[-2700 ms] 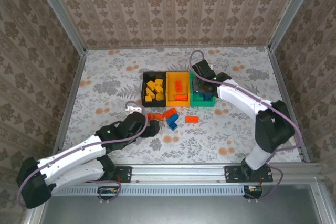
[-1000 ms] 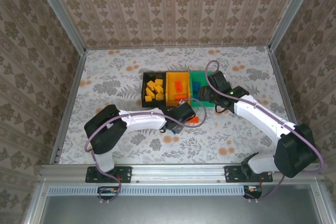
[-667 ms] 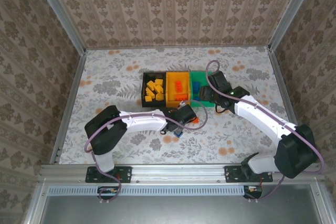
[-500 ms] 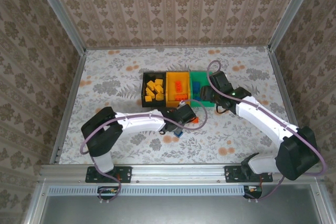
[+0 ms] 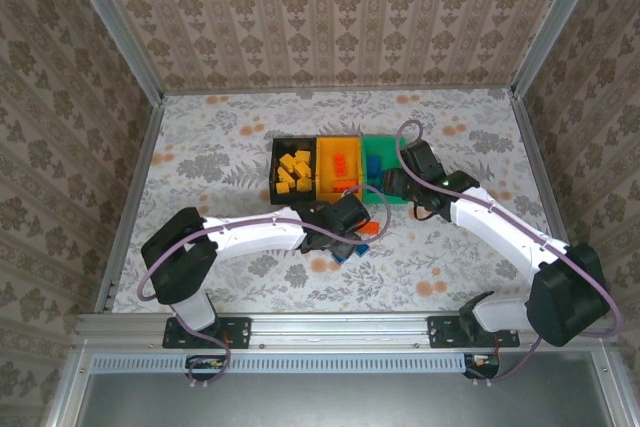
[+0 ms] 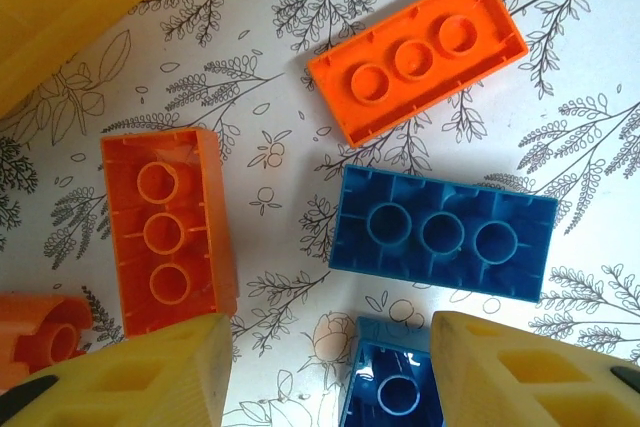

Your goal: Sort the legos into containers by color

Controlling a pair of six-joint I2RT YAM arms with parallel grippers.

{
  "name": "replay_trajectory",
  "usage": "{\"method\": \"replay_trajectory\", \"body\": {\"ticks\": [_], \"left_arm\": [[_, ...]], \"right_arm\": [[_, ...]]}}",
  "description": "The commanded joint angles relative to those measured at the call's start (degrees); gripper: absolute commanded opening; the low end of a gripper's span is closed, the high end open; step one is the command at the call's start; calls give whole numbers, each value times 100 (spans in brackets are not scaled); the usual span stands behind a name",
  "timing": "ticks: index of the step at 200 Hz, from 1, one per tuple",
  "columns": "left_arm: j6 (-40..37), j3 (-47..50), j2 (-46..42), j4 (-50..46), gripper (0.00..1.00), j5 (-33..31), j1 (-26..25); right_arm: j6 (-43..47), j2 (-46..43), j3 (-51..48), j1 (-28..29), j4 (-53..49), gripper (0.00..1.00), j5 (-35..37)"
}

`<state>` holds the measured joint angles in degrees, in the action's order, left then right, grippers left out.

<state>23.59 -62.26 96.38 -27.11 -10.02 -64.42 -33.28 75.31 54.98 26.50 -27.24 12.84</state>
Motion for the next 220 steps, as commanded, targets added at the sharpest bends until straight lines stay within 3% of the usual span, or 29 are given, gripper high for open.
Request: {"method": "replay_trajectory", "body": {"ticks": [1,65,121,162,220], "left_arm": [[38,20,-38,-66,58,124,-22],[-231,-508,620,-92,82,290,-229],[-423,-949,1164,-186,88,109,-229],[-423,-972,1399,-130,85,156,-151],[-375,-905,1423,-110,55,74,-184]], "right_arm": [[-84,-162,-54,-31,30,64,-62],[-56,-268,-74,-84,-20,65,-45],[-30,-451,-93,-185,-79,65,-54],[-30,-508,-129,-232,-62,65,-89],[-64,-586,-207,-328,-46,65,-99]]}}
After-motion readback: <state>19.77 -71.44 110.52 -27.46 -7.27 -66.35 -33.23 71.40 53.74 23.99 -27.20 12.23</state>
